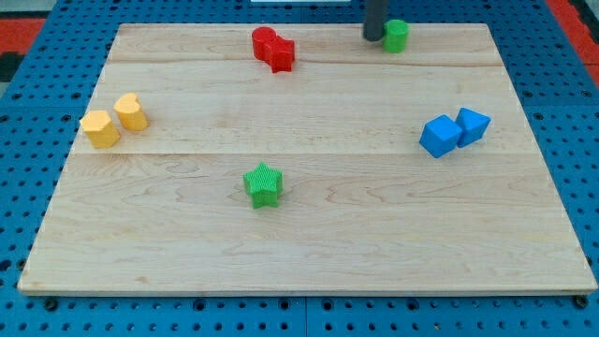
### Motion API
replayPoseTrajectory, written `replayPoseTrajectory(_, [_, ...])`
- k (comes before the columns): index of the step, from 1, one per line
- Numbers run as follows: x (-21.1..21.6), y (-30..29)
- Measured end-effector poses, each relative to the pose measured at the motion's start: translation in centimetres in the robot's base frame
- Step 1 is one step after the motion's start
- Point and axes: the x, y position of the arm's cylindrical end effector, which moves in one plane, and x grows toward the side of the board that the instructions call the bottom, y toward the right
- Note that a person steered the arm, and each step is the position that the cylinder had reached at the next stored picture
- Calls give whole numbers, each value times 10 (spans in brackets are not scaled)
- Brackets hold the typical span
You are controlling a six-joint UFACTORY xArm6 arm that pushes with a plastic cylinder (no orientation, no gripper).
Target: Push green star to the bottom of the green circle
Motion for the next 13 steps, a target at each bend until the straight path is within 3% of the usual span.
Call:
replayPoseTrajectory(1, [7,21])
replayPoseTrajectory(2, [83,-27])
replayPoseTrajectory(4, [292,-73])
replayPoseTrajectory(5, [334,-132])
replayPoseTrajectory(6, [298,-180])
replayPoseTrajectory(9, [219,-235])
replayPoseTrajectory(12, [133,-97])
replayPoseTrajectory(13, [127,-66])
